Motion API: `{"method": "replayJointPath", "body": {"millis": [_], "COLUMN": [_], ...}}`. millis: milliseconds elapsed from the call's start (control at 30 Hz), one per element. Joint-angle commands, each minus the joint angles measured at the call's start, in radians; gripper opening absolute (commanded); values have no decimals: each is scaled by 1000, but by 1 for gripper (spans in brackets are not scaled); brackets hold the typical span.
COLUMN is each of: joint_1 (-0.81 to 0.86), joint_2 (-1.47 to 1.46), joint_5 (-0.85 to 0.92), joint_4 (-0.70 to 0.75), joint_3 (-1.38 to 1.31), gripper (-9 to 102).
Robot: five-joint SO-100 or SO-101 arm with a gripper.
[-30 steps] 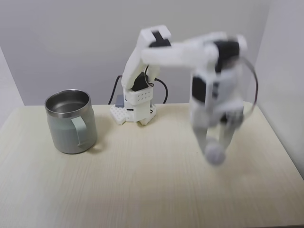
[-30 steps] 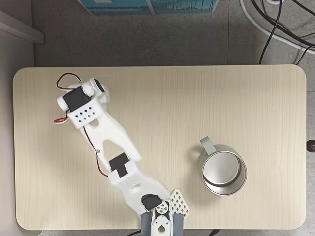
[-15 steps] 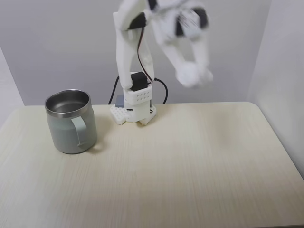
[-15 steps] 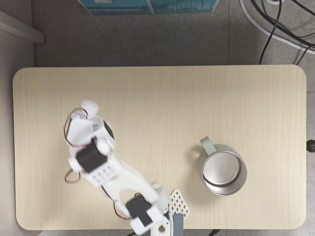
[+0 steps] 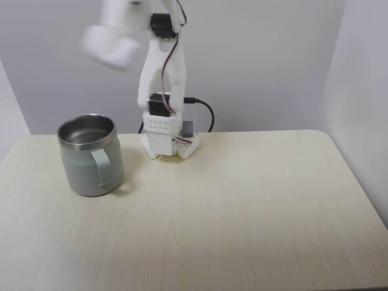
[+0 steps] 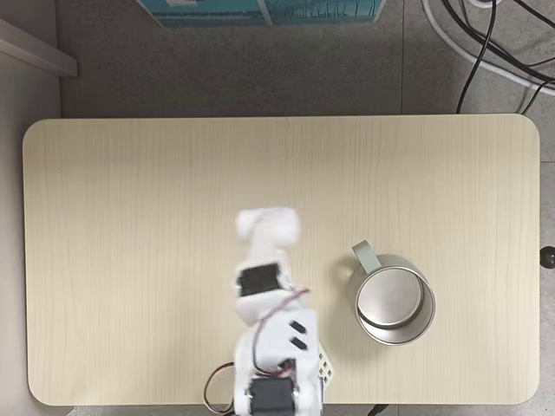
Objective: Grasp a dressing and put it in the cup.
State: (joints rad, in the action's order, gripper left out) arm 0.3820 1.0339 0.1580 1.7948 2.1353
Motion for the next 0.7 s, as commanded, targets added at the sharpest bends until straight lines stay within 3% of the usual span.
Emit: {"method": "replayJointPath", "body": {"millis": [0,300,667], "joint_1": [238,494,611], "joint_2": [14,-127,-512], "joint_5": [-9,98,255], "joint_4": [40,18,-229], "joint_3": [18,-373,-1022], "gripper": [0,0,0]}}
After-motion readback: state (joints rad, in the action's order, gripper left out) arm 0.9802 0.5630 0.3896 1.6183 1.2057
